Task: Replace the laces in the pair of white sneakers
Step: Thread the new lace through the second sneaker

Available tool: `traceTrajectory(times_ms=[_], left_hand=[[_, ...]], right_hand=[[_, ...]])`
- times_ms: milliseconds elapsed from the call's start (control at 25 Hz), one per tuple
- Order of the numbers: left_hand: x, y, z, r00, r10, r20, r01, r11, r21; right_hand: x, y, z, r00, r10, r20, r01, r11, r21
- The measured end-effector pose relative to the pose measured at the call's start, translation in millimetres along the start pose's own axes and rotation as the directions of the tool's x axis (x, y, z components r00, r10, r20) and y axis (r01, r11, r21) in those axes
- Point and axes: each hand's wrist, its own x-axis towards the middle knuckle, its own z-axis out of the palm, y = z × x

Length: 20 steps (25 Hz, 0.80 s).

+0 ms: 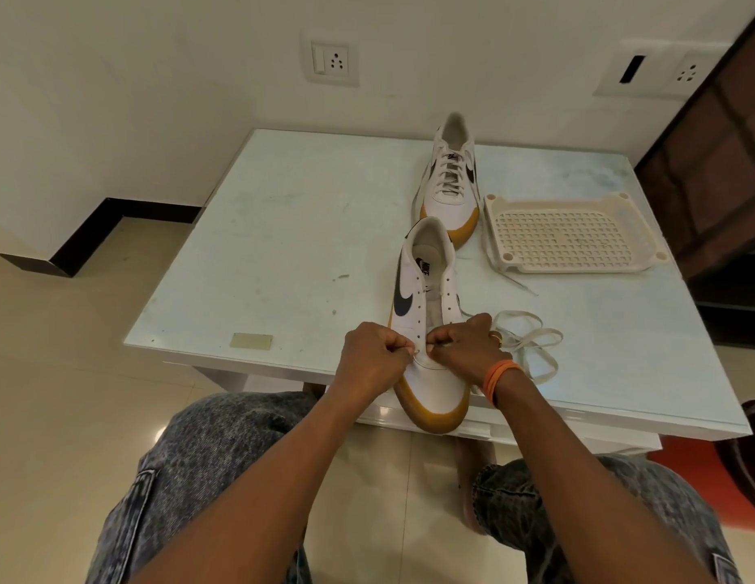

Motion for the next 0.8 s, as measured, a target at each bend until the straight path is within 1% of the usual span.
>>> traceTrajectory(times_ms=[80, 160, 200, 240, 320, 400, 480, 560, 640, 680, 720, 800], left_hand=[[-1.0, 6.1, 1.9, 0.998, 0.031, -0.05, -0.026, 0.993, 0.112], [-4.6, 10.4, 4.8, 0.993, 0.056, -0.1, -0.04, 0.988, 0.15], [-5.1, 12.3, 5.2, 0.993, 0.056, -0.101, -0.038, 0.985, 0.168], [-4.8, 14.8, 4.5, 0.995, 0.055, -0.082, -0.039, 0.981, 0.191], [-1.4, 20.9, -5.1, 0.999, 0.039, 0.019, -0.042, 0.969, 0.243], [7.4, 25.6, -27.6, 0.992, 0.008, 0.123, -0.045, 0.953, 0.301], [18.9, 24.3, -57.3, 0.986, -0.016, 0.166, -0.045, 0.933, 0.357], [30.6, 17.1, -87.5, 0.986, -0.049, 0.157, -0.017, 0.919, 0.395], [41.9, 4.3, -115.3, 0.992, -0.087, 0.089, 0.038, 0.89, 0.455], [48.9, -4.0, -127.9, 0.995, -0.102, 0.018, 0.081, 0.873, 0.481], [56.5, -12.8, -139.3, 0.991, -0.106, -0.078, 0.13, 0.862, 0.49], [72.2, -29.7, -153.7, 0.961, -0.059, -0.27, 0.186, 0.861, 0.473]], right_hand=[[1.2, 3.0, -1.5, 0.999, -0.04, 0.007, 0.04, 0.999, 0.017], [-0.3, 5.2, 0.8, 0.998, -0.069, 0.002, 0.069, 0.997, 0.033], [-1.7, 4.7, 1.5, 0.997, -0.08, 0.001, 0.08, 0.996, 0.046], [-0.6, 7.1, 0.8, 0.996, -0.092, 0.008, 0.092, 0.994, 0.062], [-2.0, 11.6, -6.4, 0.988, -0.148, 0.042, 0.145, 0.987, 0.072], [-10.9, 8.2, -22.3, 0.966, -0.246, 0.085, 0.245, 0.969, 0.025], [-11.4, 13.4, -32.5, 0.949, -0.296, 0.112, 0.303, 0.951, -0.058], [-12.0, 15.1, -35.2, 0.933, -0.35, 0.08, 0.357, 0.929, -0.094], [-11.1, 20.3, -34.6, 0.924, -0.37, 0.096, 0.377, 0.924, -0.068], [-11.9, 22.0, -34.4, 0.927, -0.361, 0.1, 0.367, 0.928, -0.057], [-12.6, 22.9, -34.4, 0.929, -0.36, 0.087, 0.364, 0.93, -0.044], [-18.0, 18.2, -39.3, 0.929, -0.365, 0.058, 0.367, 0.93, -0.033]])
